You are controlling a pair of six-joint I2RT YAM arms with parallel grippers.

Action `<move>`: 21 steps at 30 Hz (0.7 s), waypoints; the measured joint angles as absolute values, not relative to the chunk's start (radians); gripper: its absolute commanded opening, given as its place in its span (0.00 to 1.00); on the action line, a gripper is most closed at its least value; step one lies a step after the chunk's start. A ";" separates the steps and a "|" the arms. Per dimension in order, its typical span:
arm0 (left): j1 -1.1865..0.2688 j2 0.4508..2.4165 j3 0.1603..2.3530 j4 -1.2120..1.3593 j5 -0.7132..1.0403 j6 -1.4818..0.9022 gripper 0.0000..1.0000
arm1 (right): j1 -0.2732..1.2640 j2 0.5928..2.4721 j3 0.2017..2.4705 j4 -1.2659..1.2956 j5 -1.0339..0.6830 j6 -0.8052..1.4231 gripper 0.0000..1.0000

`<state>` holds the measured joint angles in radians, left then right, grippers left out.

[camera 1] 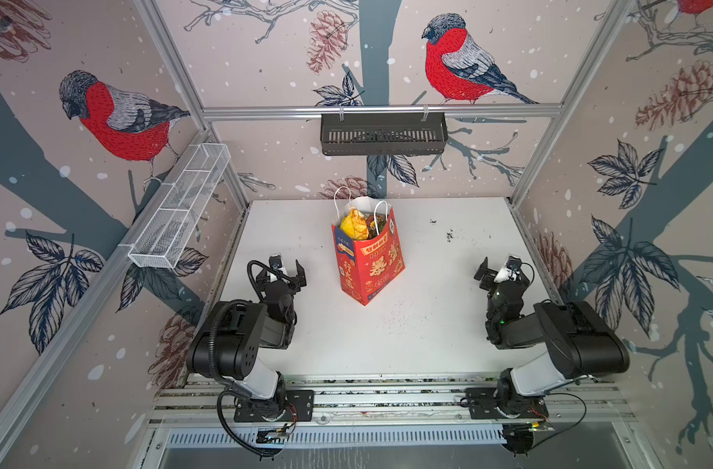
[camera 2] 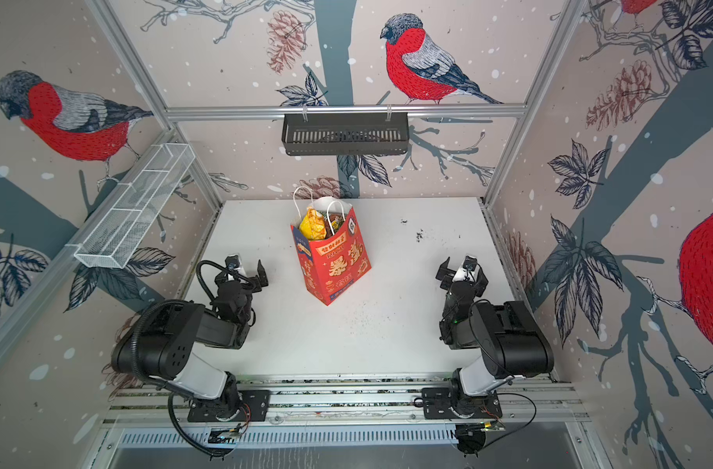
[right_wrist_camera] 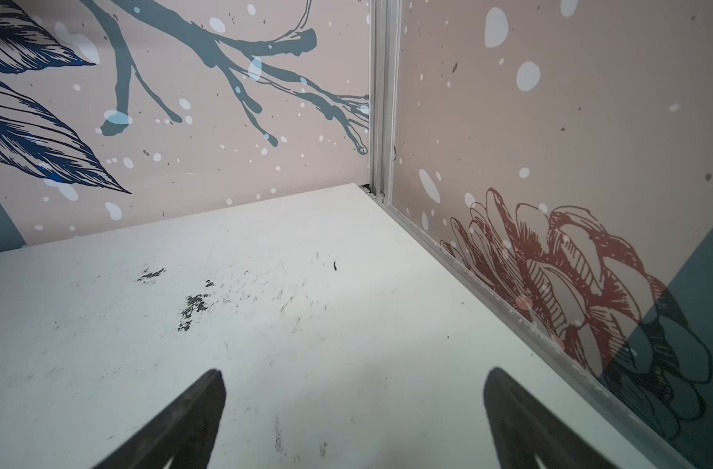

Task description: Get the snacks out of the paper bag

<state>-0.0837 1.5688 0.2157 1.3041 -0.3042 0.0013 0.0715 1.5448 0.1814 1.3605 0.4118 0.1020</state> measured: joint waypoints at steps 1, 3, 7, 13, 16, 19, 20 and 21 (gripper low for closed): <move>-0.083 1.569 0.216 1.304 -0.291 0.001 0.98 | 0.072 1.545 0.181 1.361 0.412 0.102 1.00; -0.082 1.569 0.216 1.304 -0.289 0.002 0.98 | 0.072 1.545 0.181 1.361 0.412 0.102 1.00; -0.082 1.569 0.216 1.304 -0.289 0.003 0.98 | 0.072 1.545 0.181 1.361 0.412 0.102 1.00; -0.082 1.569 0.216 1.304 -0.289 0.006 0.98 | 0.072 1.545 0.181 1.361 0.412 0.102 1.00; -0.082 1.569 0.216 1.304 -0.289 0.007 0.98 | 0.072 1.545 0.181 1.361 0.412 0.102 1.00; -0.082 1.569 0.216 1.304 -0.289 0.007 0.98 | 0.071 1.545 0.181 1.361 0.412 0.102 1.00; -0.080 1.569 0.218 1.303 -0.287 0.007 0.98 | 0.071 1.545 0.181 1.361 0.411 0.102 1.00; -0.077 1.569 0.220 1.301 -0.282 0.007 0.98 | 0.070 1.545 0.182 1.361 0.411 0.102 1.00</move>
<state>-0.0769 1.5688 0.2203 1.3014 -0.2825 0.0074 0.0704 1.5448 0.1818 1.3605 0.4114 0.1020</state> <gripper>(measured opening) 0.978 0.999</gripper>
